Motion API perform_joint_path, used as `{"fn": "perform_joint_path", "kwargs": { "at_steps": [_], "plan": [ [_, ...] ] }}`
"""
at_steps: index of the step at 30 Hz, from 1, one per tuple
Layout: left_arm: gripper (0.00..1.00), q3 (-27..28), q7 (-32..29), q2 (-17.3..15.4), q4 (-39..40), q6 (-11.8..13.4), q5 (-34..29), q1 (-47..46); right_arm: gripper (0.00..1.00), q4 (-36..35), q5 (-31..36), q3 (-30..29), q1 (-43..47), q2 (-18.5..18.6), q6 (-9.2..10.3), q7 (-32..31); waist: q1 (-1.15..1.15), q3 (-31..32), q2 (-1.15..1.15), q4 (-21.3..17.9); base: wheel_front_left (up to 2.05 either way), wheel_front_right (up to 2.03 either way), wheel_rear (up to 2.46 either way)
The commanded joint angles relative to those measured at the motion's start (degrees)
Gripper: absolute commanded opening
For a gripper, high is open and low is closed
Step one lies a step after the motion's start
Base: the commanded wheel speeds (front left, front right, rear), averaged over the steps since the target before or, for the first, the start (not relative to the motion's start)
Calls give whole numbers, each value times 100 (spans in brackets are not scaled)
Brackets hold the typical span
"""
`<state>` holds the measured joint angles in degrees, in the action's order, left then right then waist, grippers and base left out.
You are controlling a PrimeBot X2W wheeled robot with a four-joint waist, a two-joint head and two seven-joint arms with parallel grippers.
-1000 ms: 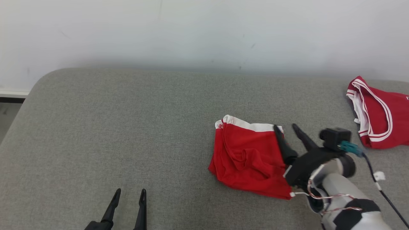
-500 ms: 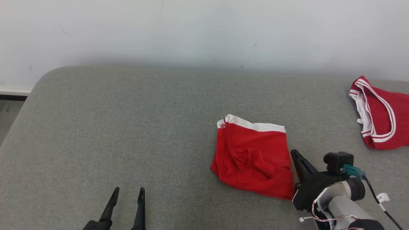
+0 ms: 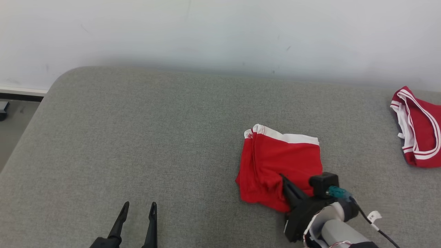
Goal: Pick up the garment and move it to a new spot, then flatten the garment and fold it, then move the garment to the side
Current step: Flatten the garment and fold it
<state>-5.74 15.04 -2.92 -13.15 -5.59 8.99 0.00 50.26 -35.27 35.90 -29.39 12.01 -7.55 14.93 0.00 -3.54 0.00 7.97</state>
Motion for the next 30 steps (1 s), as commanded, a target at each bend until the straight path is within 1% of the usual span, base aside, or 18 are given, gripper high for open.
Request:
{"fn": "perform_joint_path", "kwargs": {
  "at_steps": [1,6,9,12,15,20,24,30],
  "plan": [
    [100,-10,15,6,-10,-6,-27,19,0,-77,-38,107,38,-90,17,28,0,-3,0,16,0,0,0],
    [100,-21,15,6,-19,-5,-36,12,0,-309,-77,356,154,-252,17,29,0,4,0,41,0,0,0],
    [100,-28,15,6,-32,-11,-38,2,0,-530,-178,569,303,-420,17,31,0,14,0,69,0,0,0],
    [100,-28,15,6,-39,-1,-22,10,0,-594,-220,591,383,-476,17,31,0,23,0,58,0,0,0],
    [100,-34,15,6,-35,18,-14,25,0,-736,-177,425,380,-474,17,32,0,44,0,15,0,0,0],
    [100,0,15,6,18,37,-35,88,0,-1334,153,-169,540,-300,17,31,0,118,0,-135,0,0,0],
    [100,24,15,5,59,65,-35,131,0,-1994,541,-861,866,-185,17,31,0,233,0,-279,0,0,0],
    [100,139,15,6,178,127,-64,214,0,-2804,1166,-1900,1507,-158,17,31,0,337,0,-523,0,0,0]
  ]
}}
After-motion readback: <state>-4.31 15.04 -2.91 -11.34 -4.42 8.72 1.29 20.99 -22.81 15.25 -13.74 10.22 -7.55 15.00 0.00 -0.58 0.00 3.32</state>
